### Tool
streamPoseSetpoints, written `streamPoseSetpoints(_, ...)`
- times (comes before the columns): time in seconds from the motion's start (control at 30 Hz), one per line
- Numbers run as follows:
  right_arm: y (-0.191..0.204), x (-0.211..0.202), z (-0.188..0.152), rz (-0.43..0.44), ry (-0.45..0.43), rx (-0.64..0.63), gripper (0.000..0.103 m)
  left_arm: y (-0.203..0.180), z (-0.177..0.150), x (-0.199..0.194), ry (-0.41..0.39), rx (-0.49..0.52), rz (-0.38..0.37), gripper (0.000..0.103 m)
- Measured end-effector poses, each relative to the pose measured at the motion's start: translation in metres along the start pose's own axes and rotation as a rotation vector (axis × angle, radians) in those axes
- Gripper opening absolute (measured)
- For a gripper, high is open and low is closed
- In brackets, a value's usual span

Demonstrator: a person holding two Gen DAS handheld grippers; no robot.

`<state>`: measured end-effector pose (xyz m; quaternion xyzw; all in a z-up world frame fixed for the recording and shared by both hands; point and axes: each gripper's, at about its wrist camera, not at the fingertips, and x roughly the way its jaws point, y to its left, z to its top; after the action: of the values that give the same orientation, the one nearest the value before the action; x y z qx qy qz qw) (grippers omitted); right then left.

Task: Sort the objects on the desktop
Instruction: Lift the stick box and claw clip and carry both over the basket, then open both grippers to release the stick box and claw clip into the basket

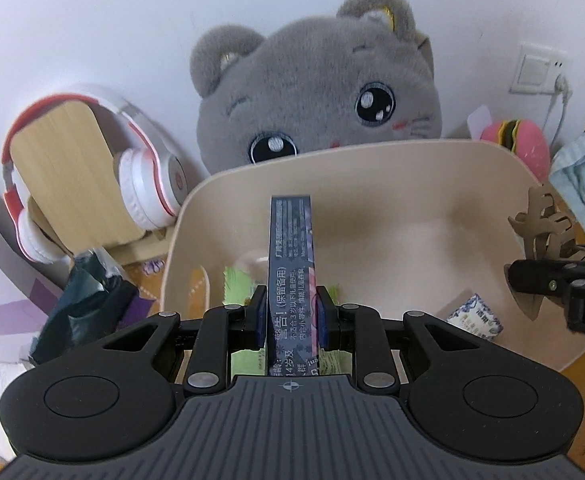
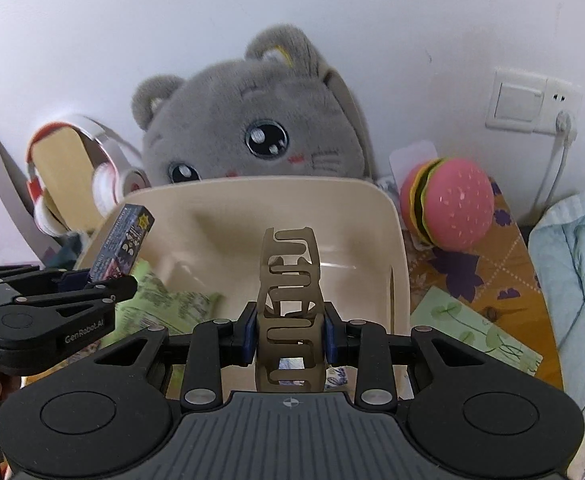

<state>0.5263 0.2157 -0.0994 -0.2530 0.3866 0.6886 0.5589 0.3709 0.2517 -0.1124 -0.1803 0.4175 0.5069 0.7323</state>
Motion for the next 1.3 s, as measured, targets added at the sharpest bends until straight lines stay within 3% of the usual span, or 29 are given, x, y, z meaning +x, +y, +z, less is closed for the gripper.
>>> streamPoseSetpoints(0.23, -0.002, 0.029, -0.009, -0.042, 0.086, -0.014, 0.029, -0.011, -0.002, 0.021, 0.056, 0.01, -0.008, 0.024)
streamPoseSetpoints(0.37, 0.002, 0.041, -0.013, -0.065, 0.117, -0.037, 0.029, -0.011, -0.005, 0.023, 0.042, 0.012, -0.037, 0.026)
streamPoseSetpoints(0.4, 0.003, 0.044, -0.014, -0.074, 0.122, -0.037, 0.03, -0.011, -0.006, 0.024, 0.047, 0.014, -0.052, 0.029)
streamPoseSetpoints(0.47, 0.008, 0.046, -0.015, -0.099, 0.115, -0.055, 0.03, -0.009, -0.006, 0.028, 0.062, 0.014, -0.051, 0.063)
streamPoseSetpoints(0.5, 0.009, 0.046, -0.014, -0.105, 0.115, -0.055, 0.035, -0.008, -0.006, 0.029, 0.066, 0.009, -0.053, 0.069)
streamPoseSetpoints(0.6, 0.01, 0.045, -0.013, -0.116, 0.118, -0.034, 0.054, -0.001, -0.007, 0.029, 0.078, -0.008, -0.075, 0.072)
streamPoseSetpoints(0.67, 0.011, 0.044, -0.013, -0.133, 0.113, -0.027, 0.073, 0.003, -0.008, 0.027, 0.08, -0.005, -0.079, 0.077)
streamPoseSetpoints(0.93, 0.02, 0.019, -0.014, -0.18, 0.09, 0.021, 0.09, 0.032, -0.013, -0.005, 0.038, 0.014, -0.117, 0.081)
streamPoseSetpoints(1.17, 0.038, -0.031, -0.019, -0.18, -0.01, 0.023, 0.102, 0.057, -0.018, -0.052, -0.028, 0.031, -0.146, 0.081)
streamPoseSetpoints(1.3, 0.045, -0.052, -0.029, -0.169, -0.039, 0.016, 0.103, 0.063, -0.027, -0.07, -0.045, 0.05, -0.178, 0.082)
